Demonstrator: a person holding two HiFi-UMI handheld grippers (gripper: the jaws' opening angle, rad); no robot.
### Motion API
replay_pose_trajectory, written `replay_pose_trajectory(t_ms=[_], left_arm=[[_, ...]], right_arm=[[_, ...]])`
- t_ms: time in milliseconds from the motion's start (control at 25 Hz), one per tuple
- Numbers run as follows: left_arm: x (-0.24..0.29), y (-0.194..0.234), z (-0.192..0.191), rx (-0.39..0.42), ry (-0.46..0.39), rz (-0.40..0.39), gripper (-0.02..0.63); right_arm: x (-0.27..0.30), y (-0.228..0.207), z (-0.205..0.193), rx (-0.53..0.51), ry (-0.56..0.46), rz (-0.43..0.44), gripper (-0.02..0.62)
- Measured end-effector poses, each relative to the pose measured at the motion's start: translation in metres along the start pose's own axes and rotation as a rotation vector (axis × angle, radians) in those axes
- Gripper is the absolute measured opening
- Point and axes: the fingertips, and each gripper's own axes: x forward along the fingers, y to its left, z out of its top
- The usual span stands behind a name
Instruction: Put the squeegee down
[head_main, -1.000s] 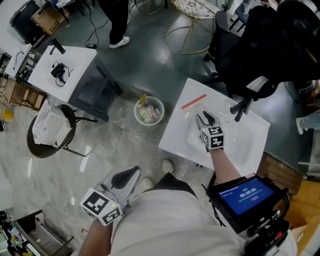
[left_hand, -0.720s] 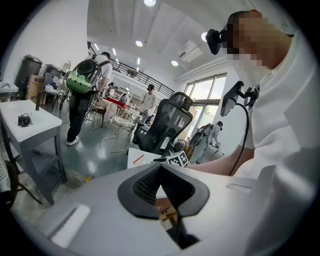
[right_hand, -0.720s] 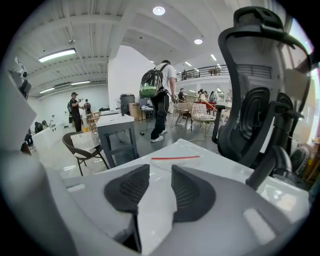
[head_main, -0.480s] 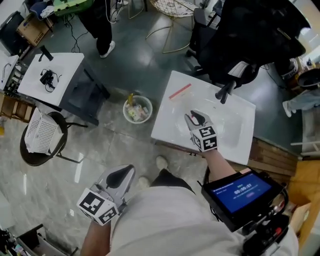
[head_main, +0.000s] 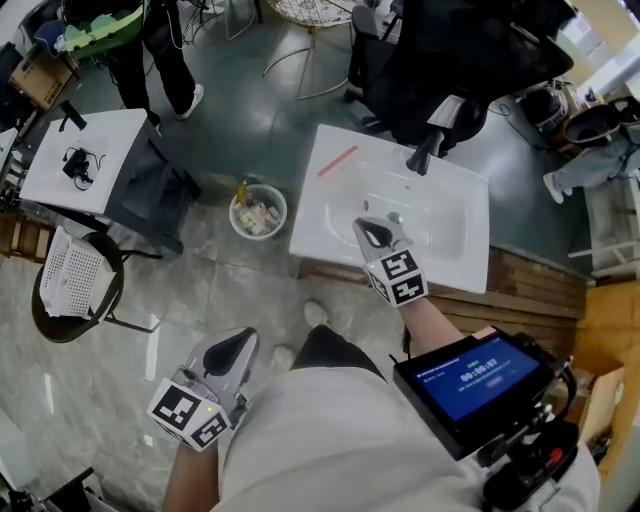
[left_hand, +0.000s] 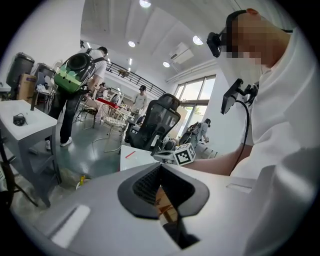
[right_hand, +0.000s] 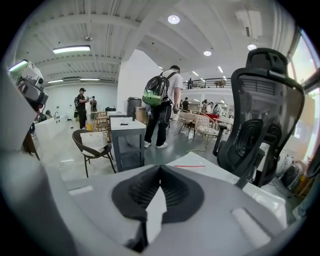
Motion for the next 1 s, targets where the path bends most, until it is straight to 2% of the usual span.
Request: replay_pose_trajectory(t_ms=[160,640,1000], left_arm=[[0.004,-0.008,-0.009,0.01,0.007,-0.007,0.006],[-0.018,-0.022,-0.028,0.022,0.003,-0.011,0.006],[-0.031,-0.03,-0.042,0.027,-0.002,-0.003,0.006]], right_arm=[[-0.011,0.014,0.002,-0.016,-0.009,0.028,0.002],[-0.062,0.09,0.023,-0.083,-0.04,0.13,0.002],[-0.083,0.145,0.034,-0.191,-0.068,0.223,0.002]])
